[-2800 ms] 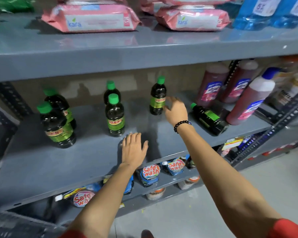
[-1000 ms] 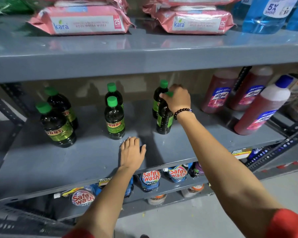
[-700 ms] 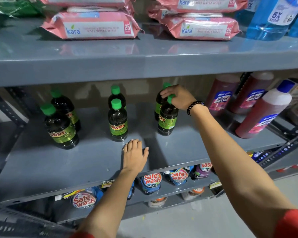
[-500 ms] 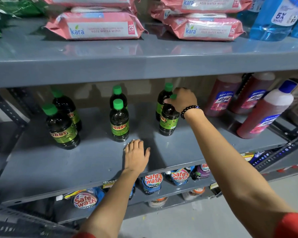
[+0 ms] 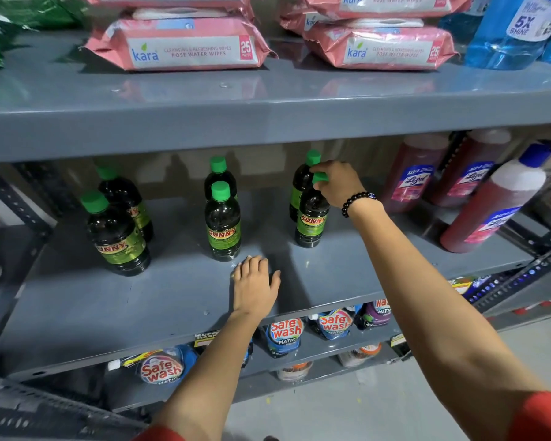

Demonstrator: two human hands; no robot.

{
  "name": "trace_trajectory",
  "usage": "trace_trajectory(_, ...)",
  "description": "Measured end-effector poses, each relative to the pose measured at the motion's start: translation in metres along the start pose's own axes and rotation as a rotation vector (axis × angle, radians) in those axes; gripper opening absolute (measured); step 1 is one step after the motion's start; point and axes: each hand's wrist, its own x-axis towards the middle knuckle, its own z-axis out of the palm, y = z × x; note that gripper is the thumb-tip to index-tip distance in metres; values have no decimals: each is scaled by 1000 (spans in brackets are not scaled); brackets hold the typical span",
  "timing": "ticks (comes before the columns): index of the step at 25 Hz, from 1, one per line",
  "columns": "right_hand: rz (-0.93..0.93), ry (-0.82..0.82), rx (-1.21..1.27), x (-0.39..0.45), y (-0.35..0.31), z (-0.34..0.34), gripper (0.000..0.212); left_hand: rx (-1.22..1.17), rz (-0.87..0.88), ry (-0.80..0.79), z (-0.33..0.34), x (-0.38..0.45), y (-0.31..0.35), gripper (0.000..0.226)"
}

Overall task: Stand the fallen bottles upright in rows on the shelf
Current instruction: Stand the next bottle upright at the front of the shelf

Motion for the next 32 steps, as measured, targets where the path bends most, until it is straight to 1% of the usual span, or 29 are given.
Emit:
trace_trajectory(2,6,-14,13,2,3,0,41,2,3,1,0,0,0,44)
trace_trajectory(4,30,1,68,1,5,3,48,2,2,0,0,0,0,44)
trace_trajectory(6,107,93,228,-9,5,18,69,0,-1,-2,-1,-1,1,43)
trace_trajectory(8,296,236,447,-27,3,46,94,1,-4,-3,0,-1,1,43)
trace_trajectory(9,407,270,524,-37,2,63,101,1,-4,0,0,-1,1,43)
trace_trajectory(10,508,257,581,-44,2,79,102,-1,-4,2,0,-1,1,44)
trace_trajectory(11,584,217,627,-48,2,93,98,-3,-6,2,0,-1,1,44)
trace_trajectory(13,653,161,687,-51,7,115,79,-9,-13,8,2,-1,1,45)
trace_trajectory(15,658,157,723,-49,14,125,59,-14,-17,21,3,0,1,45)
trace_trajectory(18,592,175,714,-52,25,132,43,-16,-23,25,4,1,0,45)
trace_trajectory(22,498,162,670,-73,39,126,40,-19,-17,13,1,0,2,44)
trace_trajectory(25,460,134,660,-96,46,120,38,-17,-12,6,-1,-2,2,44)
trace_trajectory(32,493,131,662,-139,52,108,34,-21,19,25,-2,-3,2,40)
